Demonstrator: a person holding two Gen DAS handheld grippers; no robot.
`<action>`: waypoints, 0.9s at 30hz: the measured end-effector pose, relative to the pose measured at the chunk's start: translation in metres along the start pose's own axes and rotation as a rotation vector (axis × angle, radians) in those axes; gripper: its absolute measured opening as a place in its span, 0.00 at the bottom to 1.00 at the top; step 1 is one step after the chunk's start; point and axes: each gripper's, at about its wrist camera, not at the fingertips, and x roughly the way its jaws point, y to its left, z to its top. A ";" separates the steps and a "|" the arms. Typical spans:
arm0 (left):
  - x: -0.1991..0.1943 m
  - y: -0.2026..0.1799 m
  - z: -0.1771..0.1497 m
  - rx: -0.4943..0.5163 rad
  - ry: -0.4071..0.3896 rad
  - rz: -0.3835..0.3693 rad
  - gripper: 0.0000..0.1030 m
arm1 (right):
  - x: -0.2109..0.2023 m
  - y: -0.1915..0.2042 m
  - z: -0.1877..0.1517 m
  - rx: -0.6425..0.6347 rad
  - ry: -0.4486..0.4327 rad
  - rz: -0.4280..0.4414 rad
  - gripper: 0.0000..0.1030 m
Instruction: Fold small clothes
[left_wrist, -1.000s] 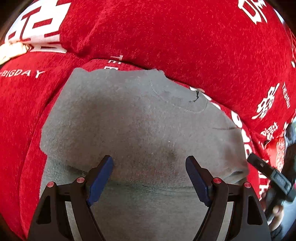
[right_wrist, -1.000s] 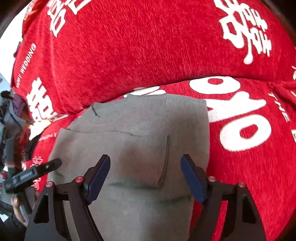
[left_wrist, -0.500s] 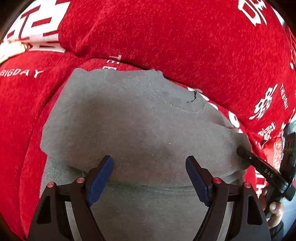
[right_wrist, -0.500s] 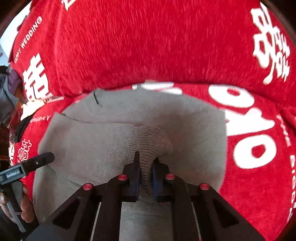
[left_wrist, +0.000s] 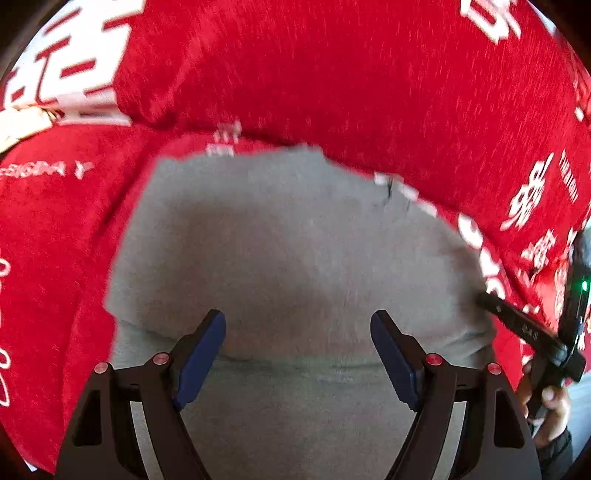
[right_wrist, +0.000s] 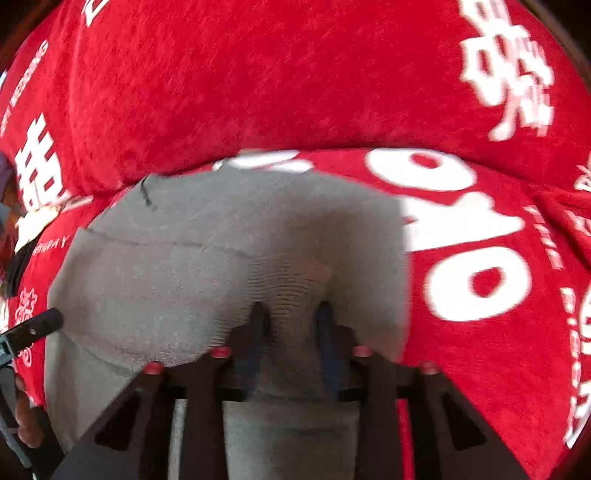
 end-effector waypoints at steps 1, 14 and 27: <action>-0.005 0.002 0.002 -0.006 -0.022 0.003 0.79 | -0.012 -0.001 0.000 0.002 -0.036 -0.018 0.45; 0.074 -0.026 0.025 0.169 0.099 0.271 0.79 | 0.053 0.108 -0.007 -0.217 0.090 0.031 0.63; 0.017 0.003 0.017 0.035 0.000 0.091 0.79 | 0.019 0.067 -0.009 -0.093 0.029 -0.030 0.67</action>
